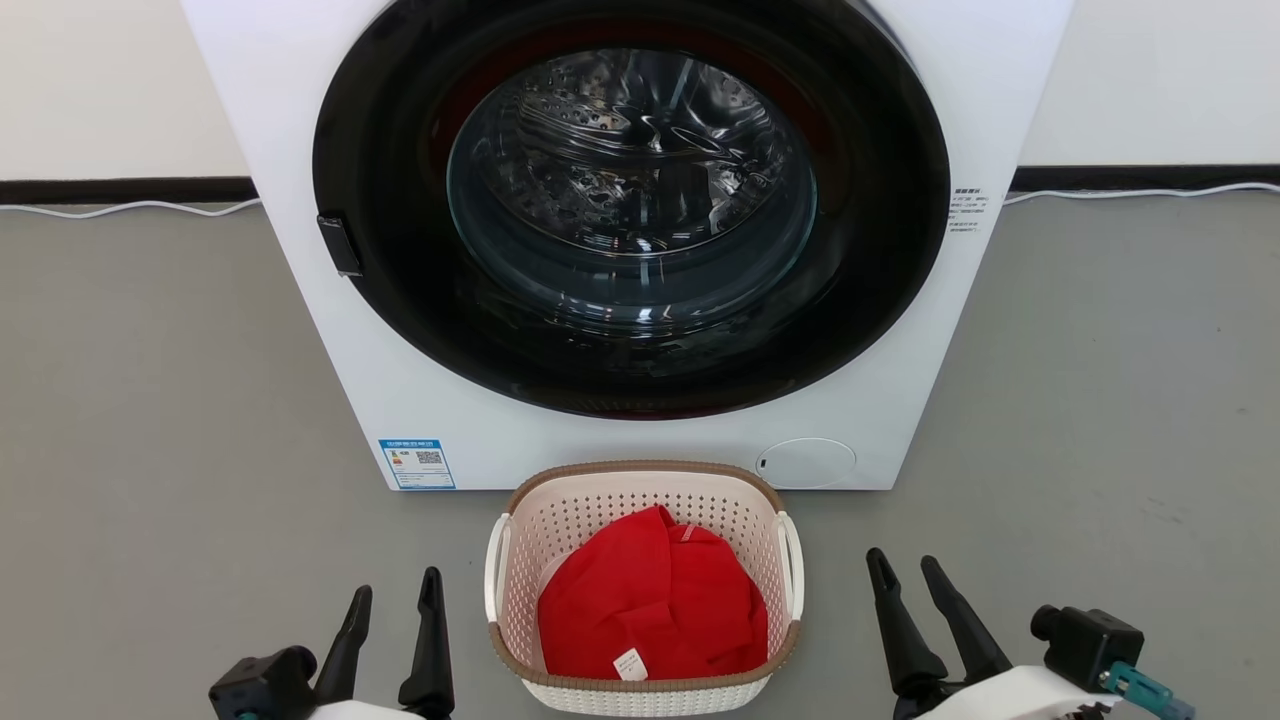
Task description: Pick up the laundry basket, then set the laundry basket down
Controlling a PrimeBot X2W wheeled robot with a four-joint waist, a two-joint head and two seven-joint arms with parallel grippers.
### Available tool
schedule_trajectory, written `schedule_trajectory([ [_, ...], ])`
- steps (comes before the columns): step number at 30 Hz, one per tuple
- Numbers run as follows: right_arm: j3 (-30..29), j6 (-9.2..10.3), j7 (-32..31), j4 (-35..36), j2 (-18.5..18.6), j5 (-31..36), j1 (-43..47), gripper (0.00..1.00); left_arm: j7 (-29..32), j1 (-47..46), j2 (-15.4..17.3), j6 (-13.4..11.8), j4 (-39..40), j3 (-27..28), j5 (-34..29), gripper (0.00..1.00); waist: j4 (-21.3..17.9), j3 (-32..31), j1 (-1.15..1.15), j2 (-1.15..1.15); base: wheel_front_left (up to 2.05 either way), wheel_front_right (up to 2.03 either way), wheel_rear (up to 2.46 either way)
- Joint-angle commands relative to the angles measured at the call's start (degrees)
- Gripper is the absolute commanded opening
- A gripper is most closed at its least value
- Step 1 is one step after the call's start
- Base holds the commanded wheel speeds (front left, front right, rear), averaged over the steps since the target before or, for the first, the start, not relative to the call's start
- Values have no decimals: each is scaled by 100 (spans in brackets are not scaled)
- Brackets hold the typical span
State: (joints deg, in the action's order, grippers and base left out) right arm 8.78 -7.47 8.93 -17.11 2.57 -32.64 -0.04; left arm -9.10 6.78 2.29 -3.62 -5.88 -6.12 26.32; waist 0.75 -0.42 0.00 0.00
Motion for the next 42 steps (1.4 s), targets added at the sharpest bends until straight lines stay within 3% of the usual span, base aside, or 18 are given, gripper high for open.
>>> schedule_trajectory([
  [1,151,-2,111,141,20,192,-178,100,-90,-14,35,-68,193,81,-233,100,3,1,0,0,0,0,0],
  [31,489,-2,607,32,31,1886,-252,100,-590,203,59,-460,496,-264,-2041,100,23,51,0,0,0,0,0],
  [42,356,-2,607,22,31,1831,-250,100,-590,181,59,-440,464,-226,-1914,100,6,56,0,0,0,0,0],
])
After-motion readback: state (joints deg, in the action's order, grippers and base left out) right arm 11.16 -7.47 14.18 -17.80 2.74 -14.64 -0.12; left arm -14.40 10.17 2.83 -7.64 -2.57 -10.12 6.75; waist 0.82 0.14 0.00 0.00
